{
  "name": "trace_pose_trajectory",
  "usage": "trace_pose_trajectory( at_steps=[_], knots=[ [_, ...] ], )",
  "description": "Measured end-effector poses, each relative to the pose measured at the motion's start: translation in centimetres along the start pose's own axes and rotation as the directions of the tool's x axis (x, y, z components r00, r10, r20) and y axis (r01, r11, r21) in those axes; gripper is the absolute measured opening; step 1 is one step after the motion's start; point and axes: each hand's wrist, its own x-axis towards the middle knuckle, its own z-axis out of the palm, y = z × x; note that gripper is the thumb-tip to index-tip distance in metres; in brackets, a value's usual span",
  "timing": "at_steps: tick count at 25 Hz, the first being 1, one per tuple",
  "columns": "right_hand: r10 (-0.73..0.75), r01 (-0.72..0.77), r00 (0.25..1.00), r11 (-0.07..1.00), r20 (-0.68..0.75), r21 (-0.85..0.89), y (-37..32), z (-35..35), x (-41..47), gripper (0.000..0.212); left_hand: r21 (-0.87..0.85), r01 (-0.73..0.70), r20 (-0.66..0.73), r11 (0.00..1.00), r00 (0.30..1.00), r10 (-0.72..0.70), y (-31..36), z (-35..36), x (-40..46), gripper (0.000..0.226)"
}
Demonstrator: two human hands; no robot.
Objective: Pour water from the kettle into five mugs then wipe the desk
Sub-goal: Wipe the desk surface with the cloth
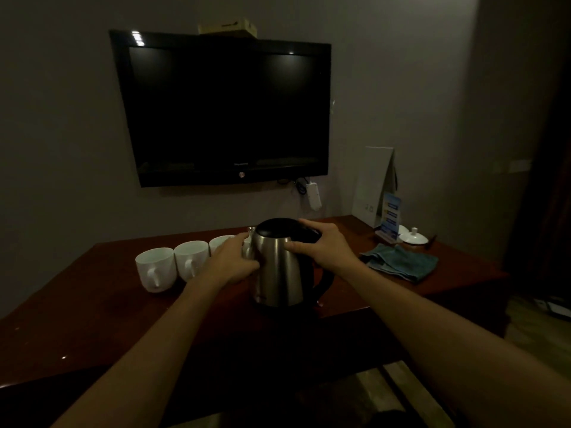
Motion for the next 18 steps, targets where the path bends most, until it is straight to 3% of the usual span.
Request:
trace_pose_trajectory(
  at_steps=[3, 7, 18],
  knots=[
    [-0.033, 0.033, 0.999, 0.997, -0.002, -0.076, 0.0, -0.5, 0.0, 0.080, 0.024, -0.040, -0.028, 0.999, 0.999, 0.040, 1.2, -0.1, 0.2, 0.083],
    [-0.090, 0.091, 0.996, 0.987, 0.017, -0.130, -0.2, -0.8, -0.1, 0.059, 0.080, -0.059, -0.045, 0.995, 0.997, 0.062, 2.5, -0.3, 0.3, 0.080],
    [-0.111, 0.090, 0.989, 0.977, -0.096, -0.194, 2.6, -4.9, -1.1, 0.050, -0.054, -0.128, 0.021, 0.990, 0.991, 0.129, 5.0, 4.8, 0.5, 0.062]
  ],
)
